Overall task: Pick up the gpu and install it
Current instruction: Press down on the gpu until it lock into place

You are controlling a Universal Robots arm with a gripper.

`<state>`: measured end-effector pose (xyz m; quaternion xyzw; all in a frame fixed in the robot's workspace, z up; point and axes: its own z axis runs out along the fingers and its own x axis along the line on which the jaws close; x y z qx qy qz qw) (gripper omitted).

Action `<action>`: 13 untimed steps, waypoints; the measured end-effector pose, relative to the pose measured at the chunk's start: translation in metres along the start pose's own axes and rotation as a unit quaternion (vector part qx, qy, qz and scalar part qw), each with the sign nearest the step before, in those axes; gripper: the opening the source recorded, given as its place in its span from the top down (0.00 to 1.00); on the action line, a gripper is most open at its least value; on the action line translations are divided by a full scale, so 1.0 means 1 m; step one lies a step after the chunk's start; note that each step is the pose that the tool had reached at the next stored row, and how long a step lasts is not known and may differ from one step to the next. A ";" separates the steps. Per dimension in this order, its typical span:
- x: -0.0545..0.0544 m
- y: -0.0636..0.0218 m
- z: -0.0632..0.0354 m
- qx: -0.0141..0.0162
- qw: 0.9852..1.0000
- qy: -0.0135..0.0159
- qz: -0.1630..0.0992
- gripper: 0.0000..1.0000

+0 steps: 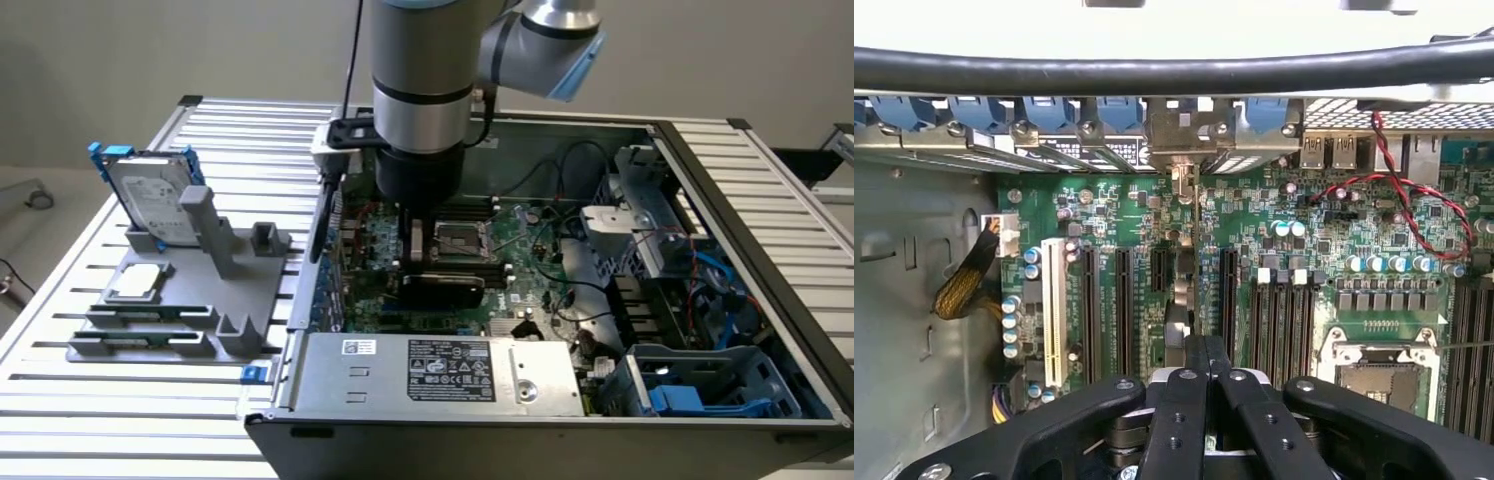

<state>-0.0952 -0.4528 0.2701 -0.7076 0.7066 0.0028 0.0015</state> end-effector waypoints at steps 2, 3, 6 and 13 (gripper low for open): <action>0.000 0.0000 0.0011 0.000 1.000 0.000 0.000 0.89; 0.000 0.0000 0.0017 0.000 1.000 0.000 0.000 0.89; 0.000 -0.0001 0.0038 0.000 1.000 0.000 0.000 0.89; 0.000 0.0000 0.0042 0.000 1.000 -0.001 0.000 0.89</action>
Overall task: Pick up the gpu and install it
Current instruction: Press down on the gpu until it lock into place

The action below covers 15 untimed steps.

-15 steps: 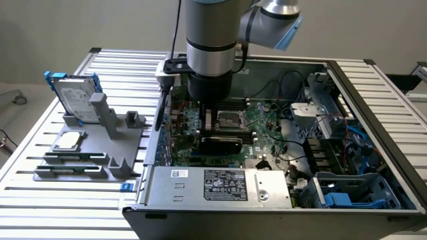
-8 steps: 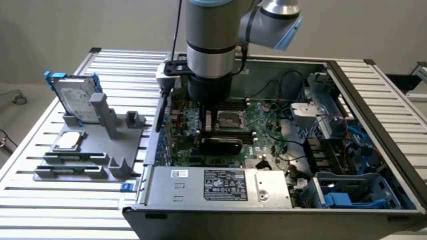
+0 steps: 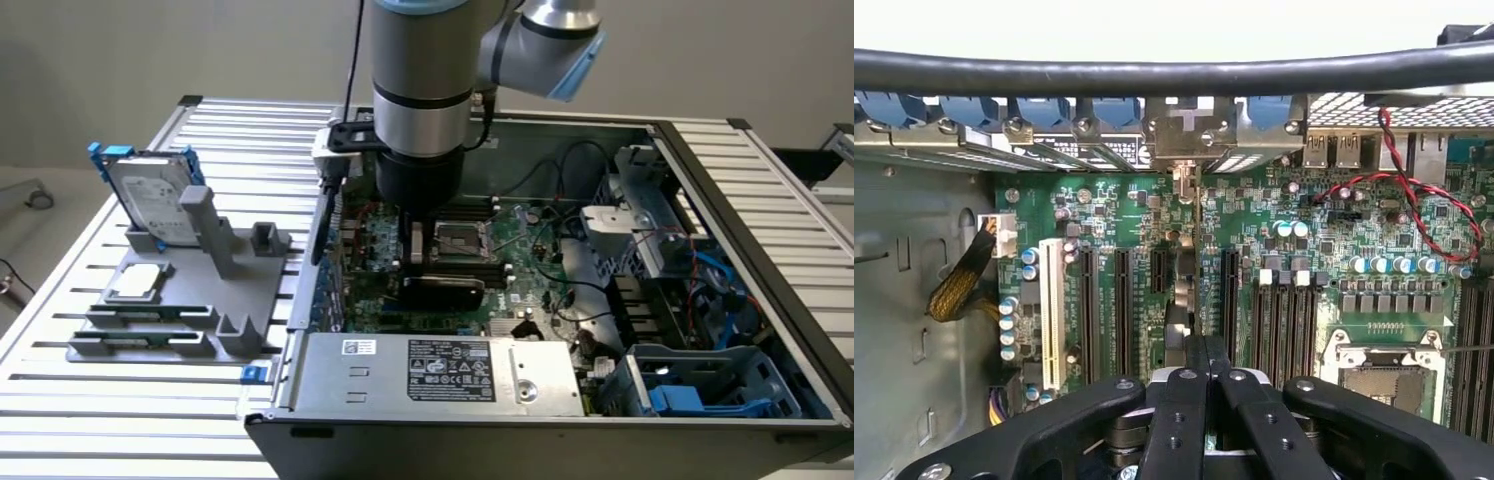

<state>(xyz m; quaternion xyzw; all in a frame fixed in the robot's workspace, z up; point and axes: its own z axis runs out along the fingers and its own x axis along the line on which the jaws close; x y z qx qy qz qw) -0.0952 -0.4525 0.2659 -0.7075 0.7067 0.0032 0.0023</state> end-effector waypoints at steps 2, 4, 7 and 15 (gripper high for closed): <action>0.000 0.0000 -0.0061 0.000 1.000 0.000 0.000 0.89; 0.000 0.0001 -0.0117 -0.001 1.000 0.000 0.000 0.89; 0.000 0.0043 -0.0136 -0.001 1.000 0.001 0.000 0.89; 0.001 0.0273 -0.0159 -0.003 1.000 0.001 0.000 0.89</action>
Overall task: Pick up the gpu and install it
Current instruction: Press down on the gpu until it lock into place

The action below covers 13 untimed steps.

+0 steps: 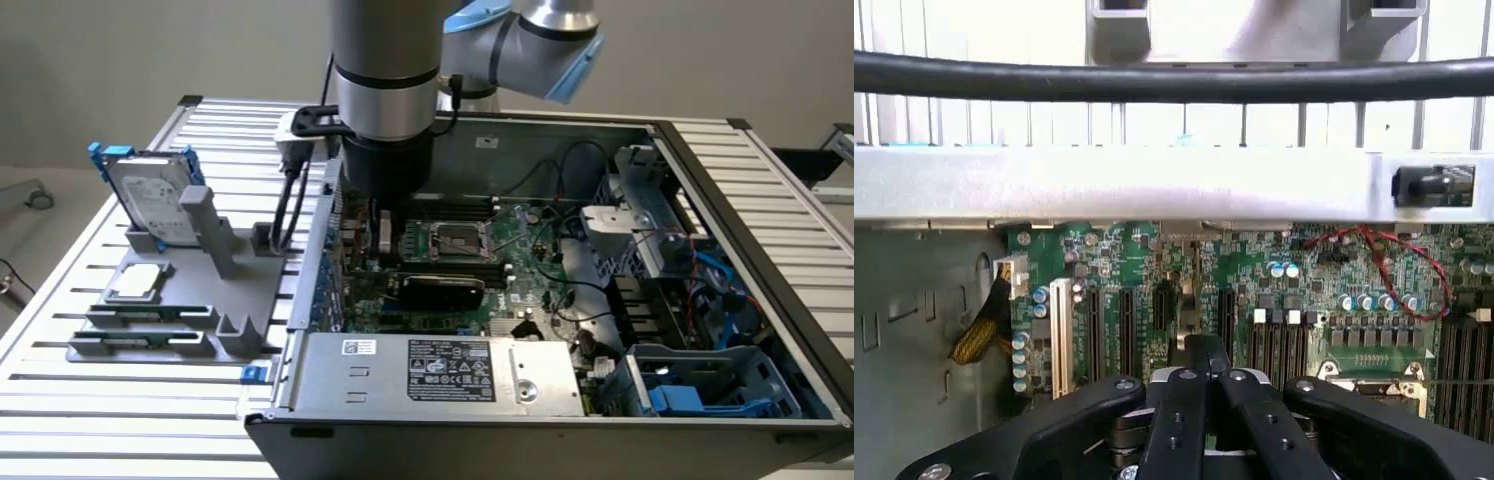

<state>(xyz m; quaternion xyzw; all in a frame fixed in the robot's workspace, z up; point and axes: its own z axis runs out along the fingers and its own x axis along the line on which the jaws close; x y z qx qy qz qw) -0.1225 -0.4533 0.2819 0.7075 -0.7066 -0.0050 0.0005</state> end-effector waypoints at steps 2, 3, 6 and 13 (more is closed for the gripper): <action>0.000 0.0029 -0.0016 -0.002 1.000 0.000 0.000 0.89; 0.000 0.0042 -0.0022 -0.004 1.000 0.000 0.000 0.89; 0.000 0.0083 -0.0032 -0.009 1.000 0.000 0.000 0.89; 0.000 0.0143 -0.0060 -0.023 1.000 0.000 0.000 0.89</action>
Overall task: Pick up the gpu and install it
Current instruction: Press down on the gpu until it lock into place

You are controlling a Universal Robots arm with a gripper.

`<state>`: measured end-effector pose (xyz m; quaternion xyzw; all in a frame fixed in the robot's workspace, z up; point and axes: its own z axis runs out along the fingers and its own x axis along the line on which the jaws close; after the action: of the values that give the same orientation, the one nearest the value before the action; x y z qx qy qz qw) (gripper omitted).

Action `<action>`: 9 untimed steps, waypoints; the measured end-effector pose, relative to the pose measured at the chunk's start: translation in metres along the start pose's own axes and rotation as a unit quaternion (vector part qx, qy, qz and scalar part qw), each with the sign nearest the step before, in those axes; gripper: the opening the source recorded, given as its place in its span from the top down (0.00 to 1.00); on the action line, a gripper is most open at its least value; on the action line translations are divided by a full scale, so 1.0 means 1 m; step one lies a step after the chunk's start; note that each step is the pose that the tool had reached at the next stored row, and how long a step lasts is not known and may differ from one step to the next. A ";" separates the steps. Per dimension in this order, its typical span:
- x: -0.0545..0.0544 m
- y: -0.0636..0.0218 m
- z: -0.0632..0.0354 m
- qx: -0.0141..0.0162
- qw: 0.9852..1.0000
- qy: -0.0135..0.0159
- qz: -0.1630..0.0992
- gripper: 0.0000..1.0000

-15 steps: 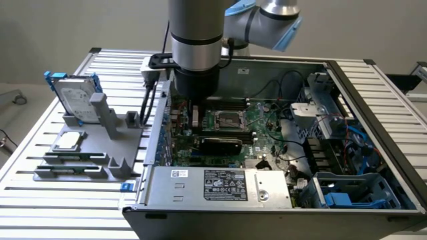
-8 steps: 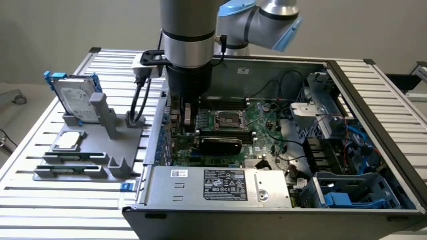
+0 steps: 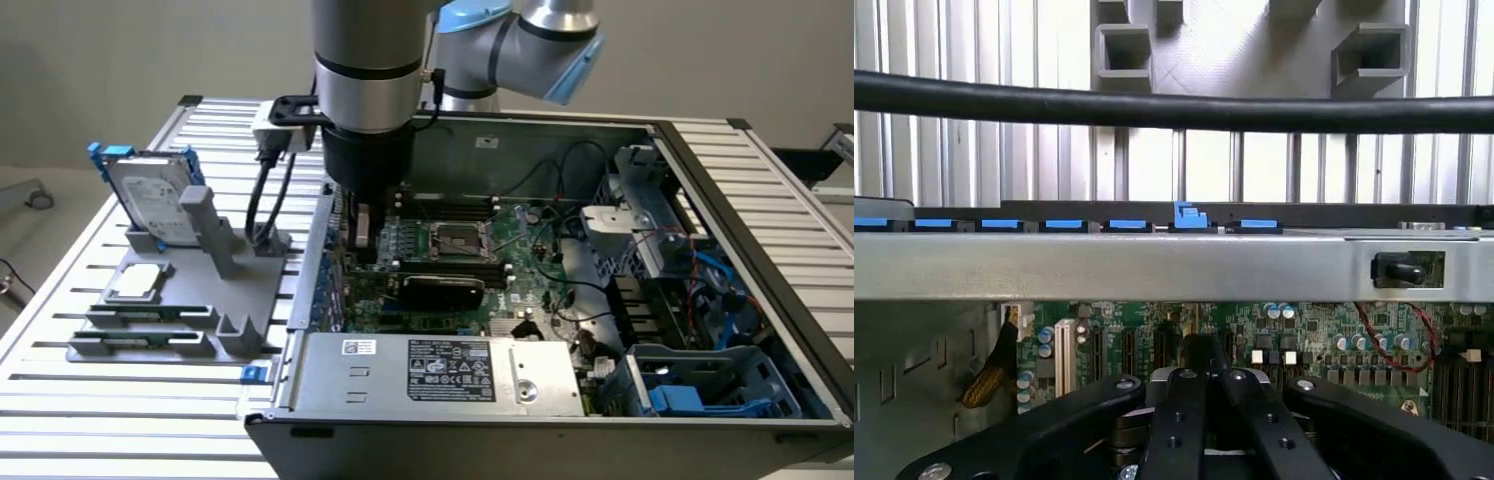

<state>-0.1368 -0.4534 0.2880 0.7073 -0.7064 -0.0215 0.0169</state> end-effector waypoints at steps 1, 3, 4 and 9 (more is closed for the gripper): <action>0.000 0.0004 -0.0009 -0.001 1.000 0.000 0.000 0.89; 0.000 0.0010 -0.0035 -0.003 1.000 0.000 0.000 0.89; 0.000 0.0013 -0.0048 -0.004 1.000 0.000 0.000 0.89; 0.000 0.0028 -0.0093 -0.005 1.000 0.002 0.000 0.89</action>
<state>-0.1390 -0.4535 0.2975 0.7071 -0.7064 -0.0237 0.0219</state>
